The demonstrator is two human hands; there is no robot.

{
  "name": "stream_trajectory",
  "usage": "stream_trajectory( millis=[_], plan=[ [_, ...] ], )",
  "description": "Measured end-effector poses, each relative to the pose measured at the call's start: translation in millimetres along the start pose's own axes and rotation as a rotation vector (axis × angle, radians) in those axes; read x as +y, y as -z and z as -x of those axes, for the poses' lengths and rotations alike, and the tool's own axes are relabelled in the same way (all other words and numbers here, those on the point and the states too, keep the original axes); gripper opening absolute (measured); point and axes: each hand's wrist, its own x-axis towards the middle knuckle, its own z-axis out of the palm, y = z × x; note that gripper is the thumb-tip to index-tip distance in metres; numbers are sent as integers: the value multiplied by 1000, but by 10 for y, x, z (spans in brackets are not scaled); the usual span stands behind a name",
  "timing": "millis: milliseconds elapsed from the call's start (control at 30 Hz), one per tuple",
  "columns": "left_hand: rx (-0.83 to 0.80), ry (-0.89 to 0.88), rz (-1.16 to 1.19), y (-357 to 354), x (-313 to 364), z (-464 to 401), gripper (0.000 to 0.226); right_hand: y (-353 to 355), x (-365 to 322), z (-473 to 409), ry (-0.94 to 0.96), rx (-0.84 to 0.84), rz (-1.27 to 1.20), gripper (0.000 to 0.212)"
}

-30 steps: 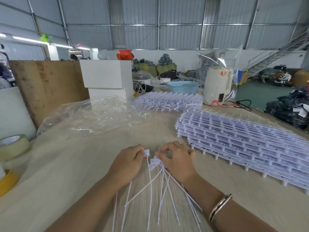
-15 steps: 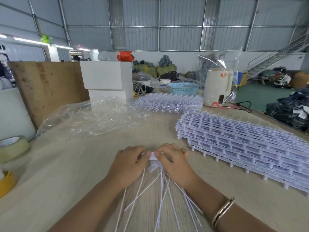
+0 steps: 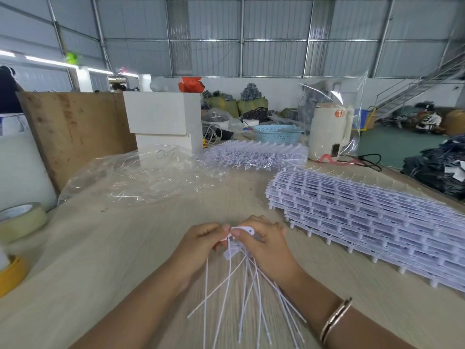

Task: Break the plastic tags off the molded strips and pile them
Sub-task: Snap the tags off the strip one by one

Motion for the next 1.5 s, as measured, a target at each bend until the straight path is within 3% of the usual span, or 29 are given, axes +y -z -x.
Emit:
stream_trajectory(
  millis=[100,233,367,433,500,600,667,767,900,1033,1200,1367,1500],
  plan=[
    [105,105,203,109,9,-70,44,14,0,15,0,74,-99,24],
    [145,-59,-81,272,-34,-90,45,5,-3,19,-103,44,-95,22],
    [116,-103,-311,245,-87,-91,29,-37,66,-32,-156,16,282,21],
    [93,-105,-404,240,-121,-82,26,-34,96,-56,-238,40,344,20],
    [57,-119,-465,220,-143,-72,19,-27,103,-56,-279,88,299,15],
    [-17,-190,-480,140,-134,-66,24,-37,94,-34,-154,82,257,17],
    [-71,-230,-412,73,-111,-50,29,-56,77,-16,-127,-30,265,26],
    [-95,-250,-260,7,-88,-25,24,-62,85,-27,-152,-165,172,23],
    [-29,-128,-111,81,-82,-38,8,-29,78,-25,-181,-97,-62,29],
    [-89,-68,-250,130,-120,-49,40,-44,60,-26,-204,-88,-106,21],
    [-32,-34,-37,91,-20,12,40,-53,41,-24,-129,-89,-97,12],
    [-28,172,481,-46,44,13,25,-73,1,-6,-8,5,-108,10],
    [133,351,806,57,62,-53,19,-35,6,16,-14,134,-179,22]
  ],
)
